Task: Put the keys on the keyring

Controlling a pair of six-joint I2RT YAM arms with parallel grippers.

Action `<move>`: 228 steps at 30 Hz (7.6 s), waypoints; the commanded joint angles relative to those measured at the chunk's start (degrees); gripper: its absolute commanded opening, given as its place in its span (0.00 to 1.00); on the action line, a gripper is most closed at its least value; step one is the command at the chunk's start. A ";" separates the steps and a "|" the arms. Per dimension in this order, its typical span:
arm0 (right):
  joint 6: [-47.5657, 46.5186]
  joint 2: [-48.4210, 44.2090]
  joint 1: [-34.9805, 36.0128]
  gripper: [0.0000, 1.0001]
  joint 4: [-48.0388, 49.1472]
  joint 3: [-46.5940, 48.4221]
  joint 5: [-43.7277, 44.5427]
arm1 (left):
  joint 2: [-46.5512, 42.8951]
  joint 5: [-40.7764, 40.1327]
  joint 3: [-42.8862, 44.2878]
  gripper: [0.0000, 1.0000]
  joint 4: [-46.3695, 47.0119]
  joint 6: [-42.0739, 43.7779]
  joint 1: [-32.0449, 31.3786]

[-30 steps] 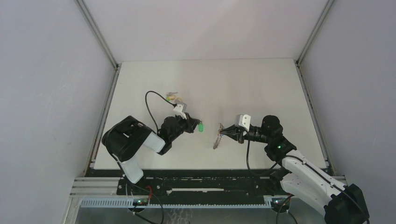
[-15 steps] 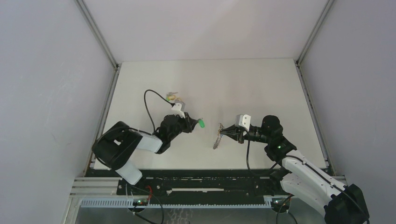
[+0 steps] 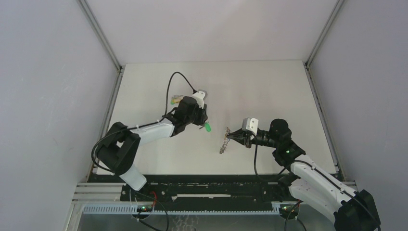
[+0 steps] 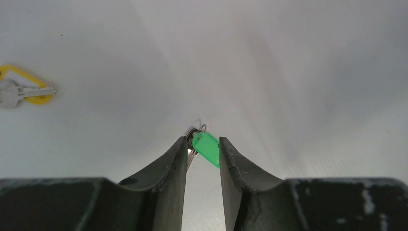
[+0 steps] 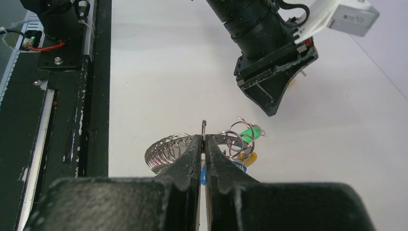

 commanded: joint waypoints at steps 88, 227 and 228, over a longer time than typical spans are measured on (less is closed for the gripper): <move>-14.52 15.71 16.69 0.00 -40.29 34.41 13.96 | -43.95 44.18 -25.40 0.48 23.39 17.35 -2.82; -1.68 49.82 5.31 0.35 -26.64 39.44 25.85 | -44.09 -1.54 -28.47 0.00 7.08 12.52 2.50; -1.80 50.91 5.25 0.35 -27.00 39.97 25.99 | -43.93 -1.54 -28.35 0.00 6.91 12.58 2.50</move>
